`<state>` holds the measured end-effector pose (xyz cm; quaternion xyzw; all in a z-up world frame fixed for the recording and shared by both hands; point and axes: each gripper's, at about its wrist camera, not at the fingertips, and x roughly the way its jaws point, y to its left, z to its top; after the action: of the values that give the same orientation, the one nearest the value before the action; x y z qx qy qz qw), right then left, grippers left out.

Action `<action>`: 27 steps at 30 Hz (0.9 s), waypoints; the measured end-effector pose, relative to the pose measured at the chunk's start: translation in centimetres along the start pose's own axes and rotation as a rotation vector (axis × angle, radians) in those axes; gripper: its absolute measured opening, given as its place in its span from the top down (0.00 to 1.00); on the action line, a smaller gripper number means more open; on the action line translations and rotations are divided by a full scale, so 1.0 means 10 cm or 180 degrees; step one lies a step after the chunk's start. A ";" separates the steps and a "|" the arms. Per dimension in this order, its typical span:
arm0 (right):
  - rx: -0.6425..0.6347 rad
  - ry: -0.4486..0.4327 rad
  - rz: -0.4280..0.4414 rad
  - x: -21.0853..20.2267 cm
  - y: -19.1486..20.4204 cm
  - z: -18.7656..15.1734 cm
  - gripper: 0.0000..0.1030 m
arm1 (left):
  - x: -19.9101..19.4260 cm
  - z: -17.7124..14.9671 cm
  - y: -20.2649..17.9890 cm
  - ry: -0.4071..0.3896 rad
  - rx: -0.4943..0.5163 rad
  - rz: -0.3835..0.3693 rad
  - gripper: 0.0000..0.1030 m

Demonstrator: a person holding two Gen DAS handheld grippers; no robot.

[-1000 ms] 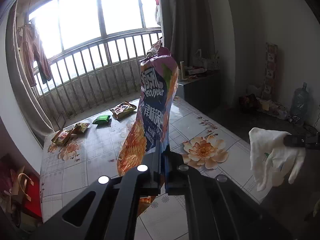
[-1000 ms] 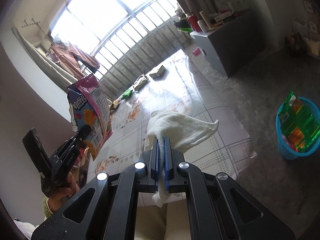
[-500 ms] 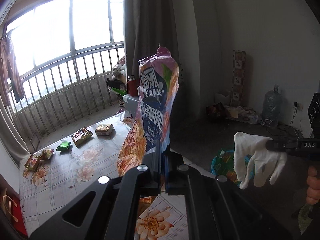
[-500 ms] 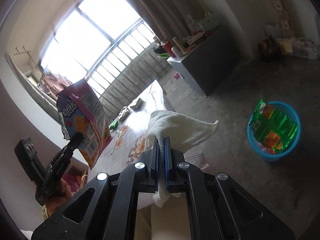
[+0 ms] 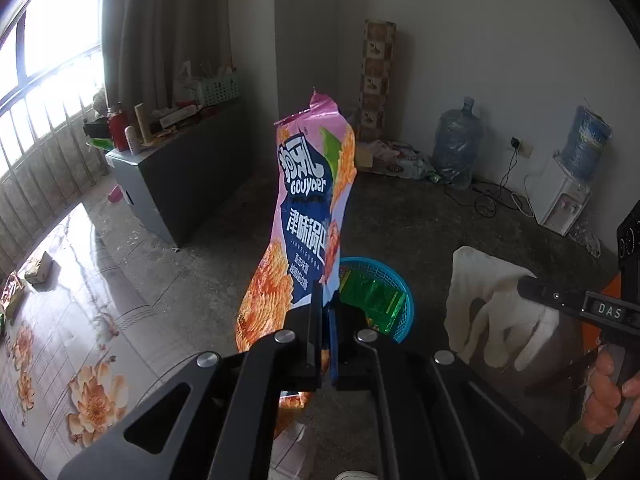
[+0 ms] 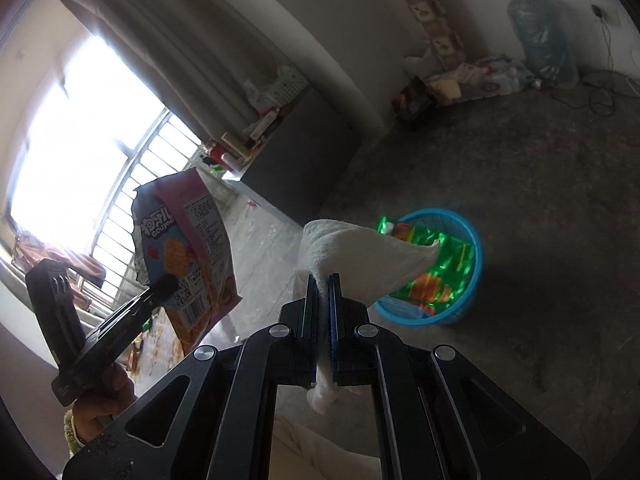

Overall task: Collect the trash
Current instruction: 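Lift the cloth and pink chip bag and carry them to the wastebasket, then open both tools to drop the pink bag and cloth into the wastebasket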

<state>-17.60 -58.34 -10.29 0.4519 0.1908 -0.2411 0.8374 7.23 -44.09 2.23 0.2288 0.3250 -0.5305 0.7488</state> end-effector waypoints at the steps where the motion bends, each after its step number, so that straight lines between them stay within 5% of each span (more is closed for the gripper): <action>1: 0.0052 0.0009 -0.0039 0.01 -0.10 0.00 0.97 | 0.18 0.04 -0.08 0.0081 0.0038 -0.0009 0.98; 12: 0.0584 0.0075 -0.0361 0.08 -0.80 0.03 0.97 | 2.09 0.20 -0.61 0.0864 -0.0060 -0.0104 0.96; 13: 0.0608 0.0089 -0.0383 0.08 -0.84 0.03 0.97 | 2.24 0.18 -0.63 0.0917 -0.0130 -0.0155 0.93; 16: 0.0650 0.0146 -0.0437 0.13 -0.92 0.04 0.97 | 2.58 0.10 -0.64 0.1123 -0.0345 -0.0216 0.61; 17: 0.0657 0.0165 -0.0452 0.16 -0.94 0.05 0.97 | 2.64 0.09 -0.63 0.1161 -0.0400 -0.0216 0.52; 22: 0.0680 0.0281 -0.0460 0.29 -1.00 0.02 0.97 | 2.54 0.13 -0.45 0.1102 -0.0685 -0.0252 0.48; 27: 0.0543 0.0387 -0.0378 0.55 -0.87 0.10 0.97 | 2.11 0.35 -0.27 0.0773 -0.0687 -0.0240 0.44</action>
<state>-18.03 -64.63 -18.53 0.5232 0.2465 -0.2777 0.7671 10.30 -61.01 -10.70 0.1971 0.4765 -0.4887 0.7038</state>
